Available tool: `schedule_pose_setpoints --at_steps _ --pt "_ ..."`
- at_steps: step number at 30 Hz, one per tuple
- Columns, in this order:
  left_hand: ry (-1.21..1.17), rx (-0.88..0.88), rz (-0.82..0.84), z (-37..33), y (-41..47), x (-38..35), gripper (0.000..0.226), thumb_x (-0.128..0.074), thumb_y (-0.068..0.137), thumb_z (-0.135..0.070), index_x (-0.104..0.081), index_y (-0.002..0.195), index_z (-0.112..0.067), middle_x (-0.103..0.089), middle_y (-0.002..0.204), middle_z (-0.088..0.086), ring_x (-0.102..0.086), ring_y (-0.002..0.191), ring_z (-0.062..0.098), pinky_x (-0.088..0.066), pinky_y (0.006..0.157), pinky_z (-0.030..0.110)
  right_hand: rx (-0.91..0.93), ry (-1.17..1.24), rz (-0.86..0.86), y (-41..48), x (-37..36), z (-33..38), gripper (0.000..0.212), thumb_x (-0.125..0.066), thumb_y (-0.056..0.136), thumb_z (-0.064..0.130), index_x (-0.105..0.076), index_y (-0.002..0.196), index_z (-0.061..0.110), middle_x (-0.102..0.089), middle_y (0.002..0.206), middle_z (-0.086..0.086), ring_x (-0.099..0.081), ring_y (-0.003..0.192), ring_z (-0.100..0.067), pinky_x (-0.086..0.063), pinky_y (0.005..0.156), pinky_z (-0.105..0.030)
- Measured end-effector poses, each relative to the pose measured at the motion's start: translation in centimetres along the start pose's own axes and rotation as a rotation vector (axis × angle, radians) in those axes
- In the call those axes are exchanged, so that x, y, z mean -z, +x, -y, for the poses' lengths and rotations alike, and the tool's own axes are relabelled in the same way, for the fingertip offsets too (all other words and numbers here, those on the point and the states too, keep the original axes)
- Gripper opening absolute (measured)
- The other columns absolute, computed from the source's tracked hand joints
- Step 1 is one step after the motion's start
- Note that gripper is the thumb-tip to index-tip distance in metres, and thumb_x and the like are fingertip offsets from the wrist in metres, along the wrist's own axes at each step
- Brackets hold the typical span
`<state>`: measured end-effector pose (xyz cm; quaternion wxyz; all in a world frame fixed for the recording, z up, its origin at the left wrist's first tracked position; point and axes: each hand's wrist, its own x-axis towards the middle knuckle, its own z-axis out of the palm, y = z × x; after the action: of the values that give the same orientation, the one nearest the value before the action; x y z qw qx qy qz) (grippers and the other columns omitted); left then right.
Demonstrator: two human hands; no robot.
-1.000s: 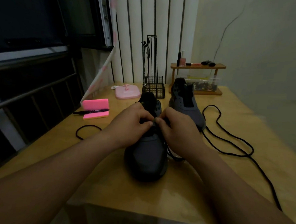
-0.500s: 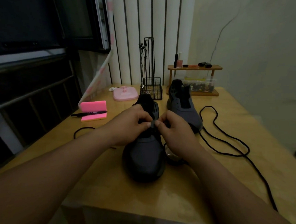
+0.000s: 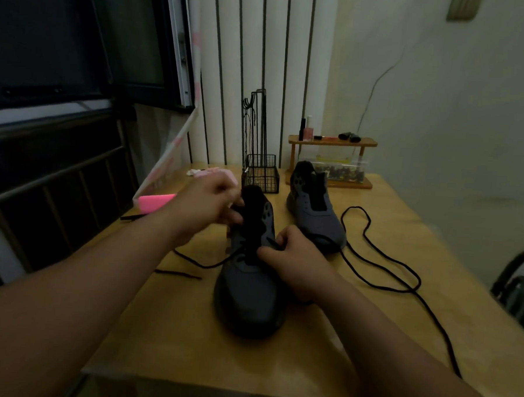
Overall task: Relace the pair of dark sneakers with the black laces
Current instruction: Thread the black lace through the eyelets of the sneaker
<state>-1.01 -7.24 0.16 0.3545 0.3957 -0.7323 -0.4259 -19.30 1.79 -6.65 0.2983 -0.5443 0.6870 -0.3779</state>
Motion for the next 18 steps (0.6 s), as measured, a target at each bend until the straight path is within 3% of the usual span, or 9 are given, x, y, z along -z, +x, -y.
schedule_pose_setpoints --at_steps 1,3,5,6,8,10,12,15,18 --pt "-0.233 0.048 -0.127 0.2 0.2 0.6 0.017 -0.048 0.110 -0.014 -0.063 0.103 -0.017 -0.075 0.110 0.011 -0.078 0.090 0.025 -0.063 0.086 0.043 -0.004 -0.021 -0.003 -0.1 0.0 0.2 0.041 -0.074 0.086 0.048 -0.051 0.105 0.018 -0.064 0.098 -0.003 -0.064 0.091 -0.022 -0.055 0.080 -0.044" --pt "-0.764 0.106 -0.279 0.2 0.4 1.7 0.021 -0.045 0.110 -0.009 -0.062 0.102 -0.019 -0.074 0.095 0.009 -0.076 0.084 0.023 -0.062 0.085 0.042 -0.008 -0.058 -0.007 -0.3 -0.1 0.3 0.043 -0.073 0.086 0.048 -0.051 0.106 0.017 -0.064 0.097 -0.003 -0.064 0.088 -0.021 -0.053 0.075 -0.042" --pt "-0.962 0.126 -0.292 0.2 0.2 1.9 0.021 -0.044 0.107 -0.005 -0.061 0.103 -0.016 -0.061 0.076 0.004 -0.058 0.062 0.013 -0.056 0.064 0.030 -0.026 -0.056 -0.013 -0.4 -0.2 0.4 0.043 -0.074 0.087 0.047 -0.052 0.106 0.016 -0.065 0.098 -0.004 -0.065 0.091 -0.023 -0.052 0.073 -0.041" --pt "-0.799 0.113 -0.264 0.1 -0.2 1.7 0.017 -0.044 0.106 -0.006 -0.058 0.104 -0.015 -0.056 0.075 0.003 -0.047 0.058 0.012 -0.047 0.053 0.026 -0.033 -0.044 -0.018 -0.4 -0.1 0.4 0.043 -0.075 0.088 0.047 -0.052 0.107 0.016 -0.065 0.099 -0.006 -0.066 0.092 -0.023 -0.053 0.073 -0.041" --pt "-0.131 0.000 -0.152 0.2 -1.0 0.9 0.010 -0.048 0.107 -0.019 -0.056 0.103 -0.014 -0.056 0.081 0.004 -0.046 0.064 0.014 -0.037 0.053 0.027 -0.035 -0.007 -0.024 -0.7 0.1 0.6 0.047 -0.077 0.088 0.049 -0.054 0.109 0.013 -0.067 0.103 -0.010 -0.066 0.091 -0.022 -0.054 0.072 -0.040" --pt "0.459 -0.117 0.031 0.3 -1.5 0.1 0.017 -0.059 0.104 -0.035 -0.057 0.099 -0.019 -0.062 0.089 0.001 -0.057 0.076 0.017 -0.046 0.061 0.034 -0.021 0.020 -0.011 -1.3 0.5 0.9 0.050 -0.077 0.089 0.049 -0.056 0.112 0.010 -0.068 0.105 -0.011 -0.063 0.087 -0.018 -0.049 0.069 -0.034" --pt "0.805 -0.128 0.205 0.1 -1.6 -0.5 0.021 -0.063 0.100 -0.043 -0.054 0.094 -0.025 -0.062 0.093 -0.001 -0.061 0.084 0.020 -0.052 0.071 0.038 0.007 -0.008 -0.016 -1.7 0.8 1.2 0.047 -0.077 0.090 0.049 -0.057 0.108 0.010 -0.066 0.099 -0.010 -0.061 0.084 -0.017 -0.046 0.069 -0.032" --pt "0.988 -0.117 0.276 -0.6 -1.0 -1.1 0.026 -0.062 0.101 -0.045 -0.046 0.086 -0.030 -0.059 0.092 -0.001 -0.055 0.080 0.016 -0.043 0.065 0.034 0.045 -0.115 -0.054 -1.3 1.0 2.5 0.040 -0.076 0.091 0.048 -0.054 0.101 0.017 -0.061 0.094 0.000 -0.058 0.082 -0.013 -0.044 0.065 -0.029" --pt "0.937 -0.131 0.267 -0.7 -0.4 -1.4 0.029 -0.063 0.101 -0.044 -0.049 0.082 -0.028 -0.057 0.086 -0.001 -0.052 0.076 0.014 -0.037 0.062 0.031 0.049 -0.236 -0.046 -0.7 0.6 3.8 0.035 -0.073 0.091 0.045 -0.050 0.099 0.020 -0.060 0.097 0.000 -0.059 0.085 -0.014 -0.045 0.062 -0.029"
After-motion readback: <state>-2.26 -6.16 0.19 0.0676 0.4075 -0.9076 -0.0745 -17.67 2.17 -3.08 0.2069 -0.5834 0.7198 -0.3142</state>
